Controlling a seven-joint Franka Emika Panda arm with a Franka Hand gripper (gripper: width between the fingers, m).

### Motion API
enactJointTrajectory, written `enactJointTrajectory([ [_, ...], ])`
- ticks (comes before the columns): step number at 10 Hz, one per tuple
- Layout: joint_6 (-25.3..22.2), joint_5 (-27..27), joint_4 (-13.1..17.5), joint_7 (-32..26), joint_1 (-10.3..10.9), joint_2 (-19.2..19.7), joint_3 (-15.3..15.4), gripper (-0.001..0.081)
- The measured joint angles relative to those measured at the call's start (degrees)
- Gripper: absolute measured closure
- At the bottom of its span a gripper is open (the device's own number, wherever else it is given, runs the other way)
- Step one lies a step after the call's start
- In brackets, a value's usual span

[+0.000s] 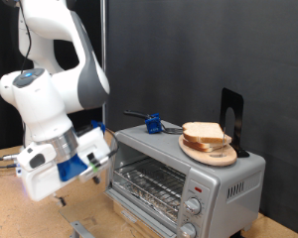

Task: Make a piece of toast with the oven

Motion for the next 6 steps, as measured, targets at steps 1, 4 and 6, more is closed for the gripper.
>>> enactJointTrajectory([
  [1,-5.21,2.92,0.74,-2.84,-0.47,-2.34,-0.27,-0.0003],
  [4,-9.25,3.36,0.98,-0.52,-0.67,-8.93,0.14,-0.0003],
  [6,-6.13,-2.31,0.19,7.86,-0.63,-13.47,2.55,-0.0003],
])
